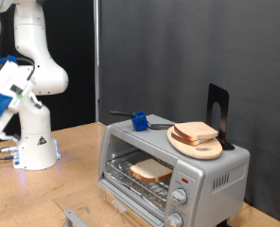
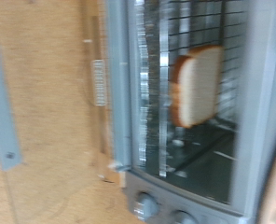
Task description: Make a piece of toast with the oven
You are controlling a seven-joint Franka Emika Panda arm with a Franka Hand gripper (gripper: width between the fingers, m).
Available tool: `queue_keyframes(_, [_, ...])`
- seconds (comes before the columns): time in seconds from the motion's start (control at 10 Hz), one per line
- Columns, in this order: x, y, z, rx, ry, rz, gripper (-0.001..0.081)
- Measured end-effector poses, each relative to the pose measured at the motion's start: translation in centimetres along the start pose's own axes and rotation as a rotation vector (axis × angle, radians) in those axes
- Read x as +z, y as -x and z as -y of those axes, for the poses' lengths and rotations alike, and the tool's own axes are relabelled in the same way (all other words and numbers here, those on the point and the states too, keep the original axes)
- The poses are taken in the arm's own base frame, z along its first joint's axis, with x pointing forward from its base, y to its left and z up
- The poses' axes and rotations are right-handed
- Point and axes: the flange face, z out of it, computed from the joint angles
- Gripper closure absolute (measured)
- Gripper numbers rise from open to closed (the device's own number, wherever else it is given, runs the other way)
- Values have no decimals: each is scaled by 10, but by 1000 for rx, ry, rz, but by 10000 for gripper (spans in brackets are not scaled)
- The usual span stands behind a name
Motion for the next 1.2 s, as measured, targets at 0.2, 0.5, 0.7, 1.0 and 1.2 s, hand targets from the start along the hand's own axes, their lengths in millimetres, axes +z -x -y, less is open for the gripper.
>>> queue_keyframes(0.2, [26,-12,-20,-13,53,-29,7])
queue_keyframes(0.5, [63,-24,-48,-64,87,-26,7])
queue_keyframes(0.7, [85,-32,-63,-110,88,-35,7])
queue_keyframes(1.0, [116,-46,-87,-121,113,-69,7])
queue_keyframes(1.2, [136,-51,-99,-119,126,-64,7])
